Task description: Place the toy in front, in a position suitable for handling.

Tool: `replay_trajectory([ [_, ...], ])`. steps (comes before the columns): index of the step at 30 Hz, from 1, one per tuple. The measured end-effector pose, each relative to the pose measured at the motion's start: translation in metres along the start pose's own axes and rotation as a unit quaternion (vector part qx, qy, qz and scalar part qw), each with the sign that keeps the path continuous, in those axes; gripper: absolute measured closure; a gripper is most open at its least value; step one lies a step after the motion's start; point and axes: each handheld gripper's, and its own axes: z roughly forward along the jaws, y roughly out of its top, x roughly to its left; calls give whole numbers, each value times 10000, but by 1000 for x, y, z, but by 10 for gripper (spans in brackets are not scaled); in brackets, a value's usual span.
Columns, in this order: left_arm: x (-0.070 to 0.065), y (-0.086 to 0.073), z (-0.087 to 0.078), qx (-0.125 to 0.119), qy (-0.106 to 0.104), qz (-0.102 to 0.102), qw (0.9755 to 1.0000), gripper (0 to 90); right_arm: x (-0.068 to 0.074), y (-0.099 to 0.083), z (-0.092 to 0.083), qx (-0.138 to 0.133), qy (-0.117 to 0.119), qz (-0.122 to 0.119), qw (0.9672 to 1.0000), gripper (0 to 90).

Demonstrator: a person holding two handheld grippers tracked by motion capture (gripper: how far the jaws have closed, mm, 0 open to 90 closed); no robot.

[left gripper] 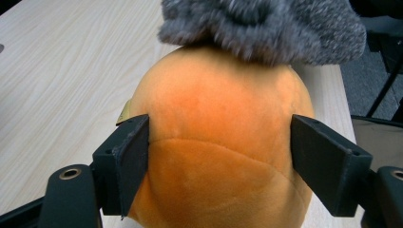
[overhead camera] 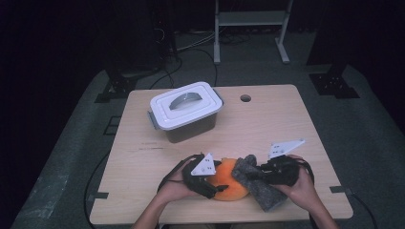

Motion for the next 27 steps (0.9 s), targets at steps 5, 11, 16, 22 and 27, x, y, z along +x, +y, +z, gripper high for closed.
replay_trajectory([
  [5,4,3,4,21,11,-186,9998,115,5,6,14,182,148,-174,9996,730],
  [11,2,3,2,-105,515,114,9986,415,0,14,10,138,-72,-156,9998,737],
  [16,2,3,0,-268,932,213,9951,420,-9,24,7,-99,-98,-18,9999,740],
  [22,7,3,-1,-95,620,-71,9980,195,-12,24,25,4,15,-29,10000,743],
  [27,4,0,-1,-137,570,-19,9983,375,-9,16,23,1,-50,-62,10000,746],
])
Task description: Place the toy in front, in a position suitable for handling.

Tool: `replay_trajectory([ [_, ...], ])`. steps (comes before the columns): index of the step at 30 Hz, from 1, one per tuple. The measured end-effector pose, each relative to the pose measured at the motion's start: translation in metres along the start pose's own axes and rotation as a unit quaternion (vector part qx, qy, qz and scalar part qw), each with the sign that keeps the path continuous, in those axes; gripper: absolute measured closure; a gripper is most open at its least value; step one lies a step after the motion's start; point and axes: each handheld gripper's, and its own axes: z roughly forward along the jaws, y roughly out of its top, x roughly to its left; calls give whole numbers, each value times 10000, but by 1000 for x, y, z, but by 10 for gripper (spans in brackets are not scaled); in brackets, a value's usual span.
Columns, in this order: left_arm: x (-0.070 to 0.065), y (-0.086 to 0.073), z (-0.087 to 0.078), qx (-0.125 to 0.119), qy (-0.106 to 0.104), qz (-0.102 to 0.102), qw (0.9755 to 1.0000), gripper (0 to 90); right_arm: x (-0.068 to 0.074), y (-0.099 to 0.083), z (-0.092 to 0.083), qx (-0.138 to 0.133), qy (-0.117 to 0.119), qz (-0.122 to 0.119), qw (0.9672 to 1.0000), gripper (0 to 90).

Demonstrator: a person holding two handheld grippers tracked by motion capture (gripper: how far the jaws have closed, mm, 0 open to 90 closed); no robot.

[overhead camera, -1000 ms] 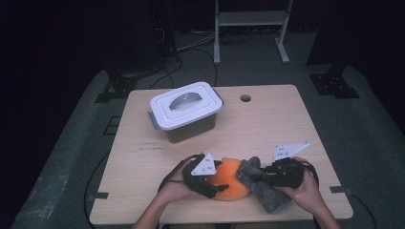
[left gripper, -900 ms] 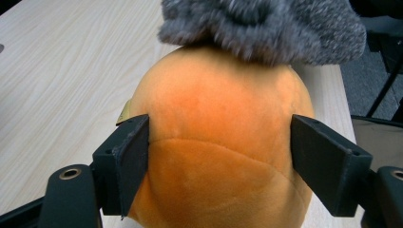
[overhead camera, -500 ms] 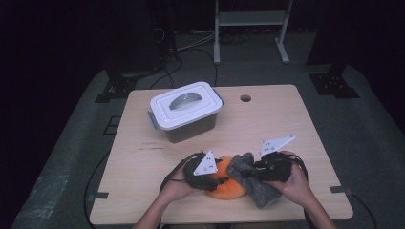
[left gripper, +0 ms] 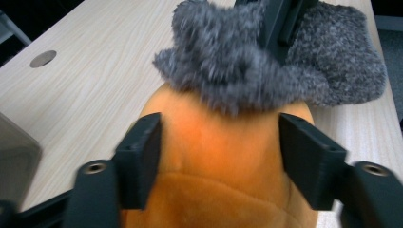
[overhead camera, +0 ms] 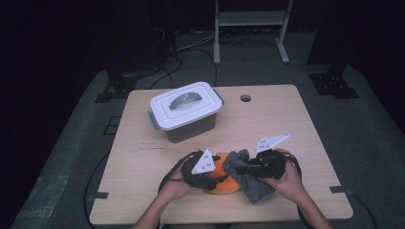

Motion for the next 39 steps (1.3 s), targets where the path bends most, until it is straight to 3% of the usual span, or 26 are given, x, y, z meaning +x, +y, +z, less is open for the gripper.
replay_trajectory([
  [8,2,-5,-4,-50,-62,-172,9998,385,-16,-36,-11,148,-97,476,9987,751],
  [11,2,-5,-4,-50,-69,-181,9998,388,-18,-38,-17,181,-178,552,9982,753],
  [16,2,-4,-4,-61,-118,-208,9997,385,-12,-18,-23,-106,-121,374,9992,753],
  [20,4,-1,-7,-69,-219,-268,9994,326,-4,5,-10,-91,-22,147,9998,751],
  [22,5,1,-9,-83,-227,-289,9993,233,-2,7,-1,63,19,59,10000,750],
  [23,7,3,-13,-151,-255,-351,9989,233,-2,7,-1,63,19,59,10000,750],
  [24,12,6,-18,-318,-292,-484,9979,174,1,4,7,126,134,28,9998,749],
  [28,15,6,-15,-233,-272,-537,9979,133,8,-2,5,158,254,-91,9995,749],
  [32,14,-1,-6,-5,-583,-529,9969,233,10,-9,0,136,238,-121,9996,748],
  [36,12,-2,-8,17,-614,-395,9973,279,3,-22,-5,27,324,49,9995,748],
  [39,12,-4,-8,-32,-641,-436,9970,296,-2,-33,-8,67,313,225,9992,748],
])
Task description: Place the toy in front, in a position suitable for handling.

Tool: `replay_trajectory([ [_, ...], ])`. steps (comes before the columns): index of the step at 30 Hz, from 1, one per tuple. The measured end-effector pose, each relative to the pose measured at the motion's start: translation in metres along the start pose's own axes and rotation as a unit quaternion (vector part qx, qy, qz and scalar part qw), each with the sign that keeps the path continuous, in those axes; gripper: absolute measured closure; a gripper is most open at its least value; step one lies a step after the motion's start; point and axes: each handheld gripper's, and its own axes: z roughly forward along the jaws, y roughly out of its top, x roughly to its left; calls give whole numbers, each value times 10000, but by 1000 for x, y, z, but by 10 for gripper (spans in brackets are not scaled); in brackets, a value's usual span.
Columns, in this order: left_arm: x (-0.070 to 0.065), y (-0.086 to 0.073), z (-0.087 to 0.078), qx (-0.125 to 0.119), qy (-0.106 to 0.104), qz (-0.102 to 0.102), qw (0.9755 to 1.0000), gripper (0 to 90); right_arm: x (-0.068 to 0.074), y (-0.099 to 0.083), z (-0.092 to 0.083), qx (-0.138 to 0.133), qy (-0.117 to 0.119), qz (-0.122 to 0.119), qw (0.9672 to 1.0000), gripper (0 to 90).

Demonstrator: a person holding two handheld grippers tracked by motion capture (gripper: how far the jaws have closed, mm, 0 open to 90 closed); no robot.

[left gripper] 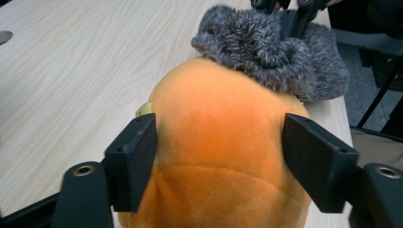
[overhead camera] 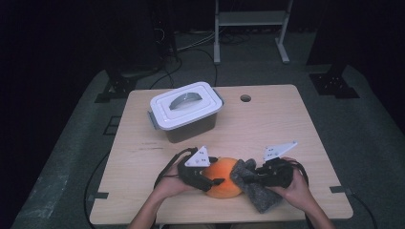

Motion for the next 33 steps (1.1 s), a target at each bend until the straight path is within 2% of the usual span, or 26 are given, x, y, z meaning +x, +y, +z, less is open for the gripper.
replay_trajectory([
  [3,0,0,0,3,15,-6,10000,297,-11,-15,-3,171,-239,293,9991,742],
  [4,0,0,0,3,15,-6,10000,296,-11,-15,-3,171,-239,293,9991,742],
  [6,0,1,-1,34,16,5,10000,293,-17,-20,-6,160,-223,465,9985,744],
  [8,0,1,-2,39,14,14,10000,292,-17,-19,-8,109,-193,473,9986,744],
  [10,0,0,-2,34,-43,-19,10000,293,-15,-13,-11,8,-186,419,9990,745],
  [11,-1,1,-3,56,-67,7,10000,293,-11,-3,-12,-84,-175,320,9993,745],
  [17,-3,2,-6,159,-127,66,9998,266,0,29,-3,-193,-148,-23,9997,744],
  [20,-2,2,-7,224,-173,66,9996,203,2,30,3,-83,-141,-116,9998,743],
  [22,-1,5,-8,242,-187,78,9995,156,3,26,5,-62,-42,-157,9998,743],
  [24,0,6,-7,232,-164,31,9996,93,3,23,5,-52,9,-173,9998,744],
  [27,3,5,-2,306,-204,-147,9992,57,7,15,3,-40,108,-226,9997,743],
  [28,3,5,-2,306,-204,-147,9992,42,7,12,3,-34,146,-253,9996,743],
  [29,8,2,2,398,-404,-395,9976,37,7,11,3,-44,186,-227,9996,743],
  [30,8,2,2,398,-404,-395,9976,39,7,11,3,-44,186,-227,9996,743],
  [31,12,-4,10,542,-785,-715,9929,56,6,8,2,-69,250,-169,9995,743],
  [32,12,-4,10,542,-785,-715,9929,107,6,7,1,-75,247,-138,9996,743],
  [33,11,-5,9,419,-757,-608,9944,159,5,7,0,-57,230,-112,9997,743],
])
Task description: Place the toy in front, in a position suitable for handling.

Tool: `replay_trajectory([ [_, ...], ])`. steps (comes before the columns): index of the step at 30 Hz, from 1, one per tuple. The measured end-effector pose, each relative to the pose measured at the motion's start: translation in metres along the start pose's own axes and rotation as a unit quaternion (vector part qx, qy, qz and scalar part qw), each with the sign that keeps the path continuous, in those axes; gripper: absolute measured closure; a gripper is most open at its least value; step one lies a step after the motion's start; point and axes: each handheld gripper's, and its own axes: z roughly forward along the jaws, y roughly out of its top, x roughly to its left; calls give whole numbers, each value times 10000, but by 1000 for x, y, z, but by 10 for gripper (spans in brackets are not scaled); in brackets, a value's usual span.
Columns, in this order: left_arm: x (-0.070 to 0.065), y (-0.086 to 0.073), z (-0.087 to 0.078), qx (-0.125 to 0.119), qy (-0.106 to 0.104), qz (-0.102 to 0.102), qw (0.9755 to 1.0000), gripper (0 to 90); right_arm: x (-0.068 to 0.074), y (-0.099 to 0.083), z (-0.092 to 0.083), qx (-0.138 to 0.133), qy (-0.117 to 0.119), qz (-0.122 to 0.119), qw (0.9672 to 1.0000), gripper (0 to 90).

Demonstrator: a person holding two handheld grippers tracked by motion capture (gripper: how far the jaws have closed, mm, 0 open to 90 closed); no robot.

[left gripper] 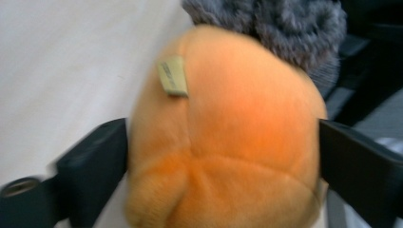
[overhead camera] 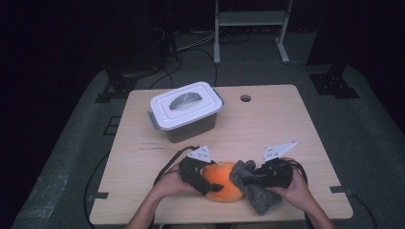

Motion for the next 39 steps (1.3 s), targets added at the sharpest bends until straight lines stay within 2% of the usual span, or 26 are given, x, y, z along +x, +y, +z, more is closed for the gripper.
replay_trajectory([
  [1,0,0,0,0,0,0,10000,226,0,0,0,0,0,0,10000,743],
  [2,-4,3,-4,-117,228,286,9993,268,-2,2,-4,-37,-20,52,10000,745],
  [3,-4,3,-4,-117,228,286,9993,303,-2,2,-4,-37,-20,52,10000,745],
  [5,-10,4,-7,-308,508,582,9965,322,-1,11,-14,-185,-182,-2,9997,746],
  [6,-13,6,-6,-257,693,811,9940,322,0,14,-17,-293,-198,-6,9994,746],
  [7,-13,6,-6,-257,693,811,9940,321,0,14,-17,-293,-198,-6,9994,746],
  [8,-16,5,-3,-279,638,924,9933,319,0,22,-18,-451,-212,-45,9987,746],
  [9,-16,5,-3,-279,638,924,9933,316,0,22,-18,-451,-212,-45,9987,746],
  [11,-13,1,-5,-180,601,895,9940,304,2,28,-7,-326,-267,-141,9990,744],
  [13,-10,-3,-6,-214,553,831,9948,299,0,27,-1,-355,-209,-112,9991,744],
  [14,-5,-10,-8,-305,434,688,9962,298,-1,26,0,-376,-209,-99,9990,744],
  [18,3,-21,-14,-417,254,602,9970,289,-4,16,1,-310,-207,16,9993,743],
  [25,3,-25,-15,-424,204,651,9968,277,-13,-7,0,-202,-183,314,9991,740],
  [28,2,-26,-14,-474,215,667,9964,270,-16,-15,-3,-90,-302,421,9986,740],
  [29,2,-26,-14,-474,215,667,9964,270,-16,-15,-3,-90,-302,421,9986,740],
  [30,0,-25,-15,-448,220,802,9955,270,-15,-13,-8,-170,-310,422,9985,741],
  [33,-3,-26,-14,-454,211,888,9948,266,-14,-7,-10,-269,-298,373,9985,741],
  [35,-5,-25,-14,-421,201,1005,9938,261,-11,8,-10,-413,-235,267,9985,741],
  [37,-6,-25,-14,-424,202,1014,9937,258,-10,12,-9,-432,-210,232,9986,741],
  [39,-6,-27,-15,-423,180,1017,9938,256,-9,17,-2,-324,-207,168,9991,741],
])
